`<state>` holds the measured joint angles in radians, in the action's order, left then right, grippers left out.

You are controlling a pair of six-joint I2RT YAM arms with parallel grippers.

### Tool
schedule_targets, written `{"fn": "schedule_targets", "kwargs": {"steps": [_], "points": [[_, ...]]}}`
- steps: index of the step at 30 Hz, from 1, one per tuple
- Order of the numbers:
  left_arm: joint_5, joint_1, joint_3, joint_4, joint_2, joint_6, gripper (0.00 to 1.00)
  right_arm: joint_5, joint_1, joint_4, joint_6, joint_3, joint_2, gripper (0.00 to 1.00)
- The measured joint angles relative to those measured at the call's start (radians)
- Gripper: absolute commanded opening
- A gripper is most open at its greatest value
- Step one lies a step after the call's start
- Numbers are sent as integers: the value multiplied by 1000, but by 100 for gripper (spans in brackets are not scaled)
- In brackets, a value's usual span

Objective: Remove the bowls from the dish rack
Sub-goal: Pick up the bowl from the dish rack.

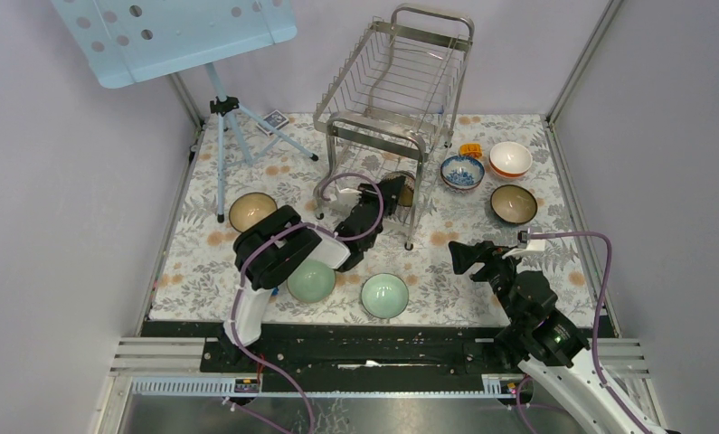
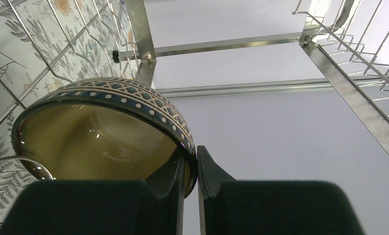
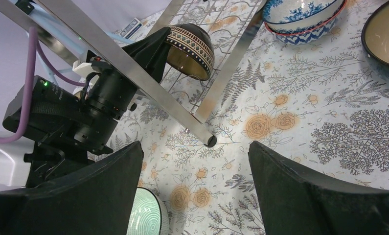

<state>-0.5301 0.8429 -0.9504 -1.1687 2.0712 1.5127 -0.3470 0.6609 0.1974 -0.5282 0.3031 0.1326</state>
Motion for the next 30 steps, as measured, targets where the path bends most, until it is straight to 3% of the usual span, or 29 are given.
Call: {"fn": "schedule_targets", "kwargs": {"steps": [20,30], "points": [[40,-23,56,-243,53,-83,0,0,0,0,5,0,-13,85],[49,-21,173,-238,-71,-95,0,-2,0,1,4,0,-19,85]]}}
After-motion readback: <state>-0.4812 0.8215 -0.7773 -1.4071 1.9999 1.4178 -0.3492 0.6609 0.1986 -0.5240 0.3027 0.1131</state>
